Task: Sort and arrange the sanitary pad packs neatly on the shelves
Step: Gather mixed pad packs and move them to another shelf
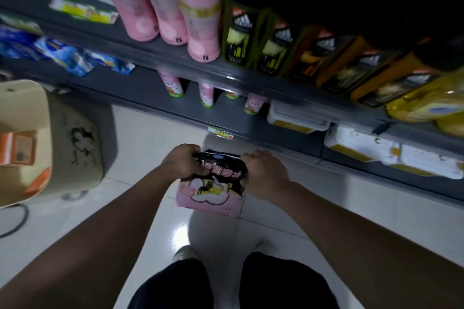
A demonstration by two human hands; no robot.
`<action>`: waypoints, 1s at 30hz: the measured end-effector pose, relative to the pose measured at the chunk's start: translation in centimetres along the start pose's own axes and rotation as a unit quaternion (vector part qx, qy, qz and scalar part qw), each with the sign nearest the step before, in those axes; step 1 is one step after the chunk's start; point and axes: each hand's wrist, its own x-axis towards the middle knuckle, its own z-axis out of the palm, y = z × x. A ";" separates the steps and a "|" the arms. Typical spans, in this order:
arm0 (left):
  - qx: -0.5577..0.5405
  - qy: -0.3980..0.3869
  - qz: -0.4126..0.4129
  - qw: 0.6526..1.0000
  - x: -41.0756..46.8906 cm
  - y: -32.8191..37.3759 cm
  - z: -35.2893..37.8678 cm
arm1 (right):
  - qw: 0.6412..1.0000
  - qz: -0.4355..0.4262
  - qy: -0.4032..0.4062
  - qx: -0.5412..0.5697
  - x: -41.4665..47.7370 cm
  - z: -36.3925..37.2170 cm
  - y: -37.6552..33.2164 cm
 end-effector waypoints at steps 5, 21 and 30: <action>-0.029 -0.014 0.034 0.999 -8.4 7.3 -4.9 | 0.999 0.007 0.035 0.002 -6.5 -8.1 -1.7; -0.030 -0.071 0.109 0.991 -29.9 30.2 -24.2 | 0.931 0.039 0.145 0.333 -26.3 -34.2 -5.8; 0.035 -0.140 0.131 0.981 -40.6 41.0 -31.4 | 0.911 -0.050 0.200 0.357 -34.1 -43.3 -6.1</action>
